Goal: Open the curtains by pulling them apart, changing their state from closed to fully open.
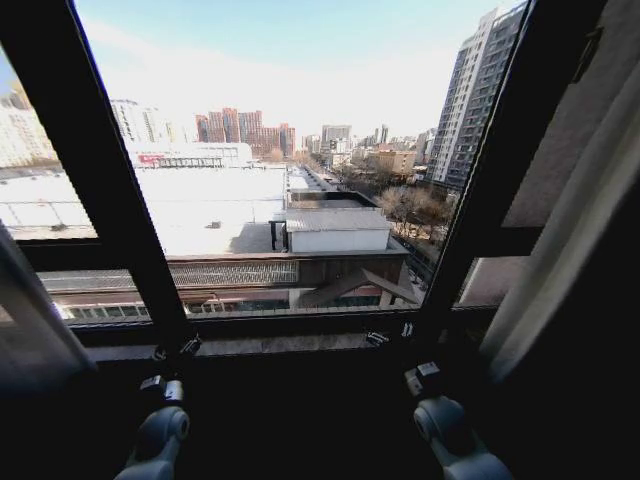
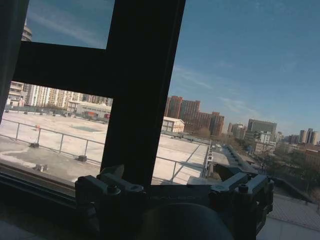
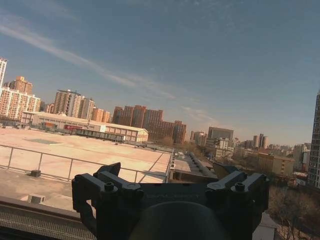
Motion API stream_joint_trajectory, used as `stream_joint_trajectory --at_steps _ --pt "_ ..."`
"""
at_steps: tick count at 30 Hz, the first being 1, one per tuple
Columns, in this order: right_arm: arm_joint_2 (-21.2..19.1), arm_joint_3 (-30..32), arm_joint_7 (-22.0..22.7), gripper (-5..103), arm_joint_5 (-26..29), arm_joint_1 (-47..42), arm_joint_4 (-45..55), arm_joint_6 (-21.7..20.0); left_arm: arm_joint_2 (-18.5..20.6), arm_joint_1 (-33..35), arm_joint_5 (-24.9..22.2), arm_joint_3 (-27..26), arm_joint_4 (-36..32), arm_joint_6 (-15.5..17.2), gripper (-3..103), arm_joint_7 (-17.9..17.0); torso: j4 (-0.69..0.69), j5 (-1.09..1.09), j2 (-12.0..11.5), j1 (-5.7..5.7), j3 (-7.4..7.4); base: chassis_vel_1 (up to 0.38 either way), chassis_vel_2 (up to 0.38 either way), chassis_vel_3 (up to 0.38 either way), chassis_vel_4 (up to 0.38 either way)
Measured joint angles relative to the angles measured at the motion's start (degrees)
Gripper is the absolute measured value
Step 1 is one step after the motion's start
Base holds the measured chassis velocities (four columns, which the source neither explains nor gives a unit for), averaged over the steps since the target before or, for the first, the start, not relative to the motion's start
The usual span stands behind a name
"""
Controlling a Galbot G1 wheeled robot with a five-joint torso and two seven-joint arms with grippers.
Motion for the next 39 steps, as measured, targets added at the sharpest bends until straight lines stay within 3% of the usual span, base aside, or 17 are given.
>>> stream_joint_trajectory --at_steps 20,28,35,39 --pt "0.53 -0.46 -0.66 100 -0.55 0.55 -1.36 -0.51 0.0 0.0 0.0 0.0 0.0 0.0 100 0.0 0.01 0.02 0.0 0.0 0.0 0.359 0.358 -0.355 -0.352" --pt "1.07 -1.1 -0.56 100 -0.5 2.24 -3.29 2.38 0.0 0.0 0.0 -0.01 0.0 0.0 100 0.0 0.02 0.0 0.0 0.01 0.0 0.316 0.323 -0.309 -0.341" --pt "1.33 -1.37 -0.76 100 -1.29 2.58 -4.03 2.48 0.01 0.0 0.0 -0.04 0.0 0.0 100 -0.01 0.0 -0.03 0.0 0.0 0.0 0.099 0.112 -0.093 -0.116" --pt "1.42 -1.65 -0.76 100 -1.44 2.55 -4.18 2.47 -0.01 0.0 0.0 0.02 0.0 0.0 100 0.0 -0.03 0.06 0.0 0.01 0.01 -0.014 -0.01 0.008 0.009"
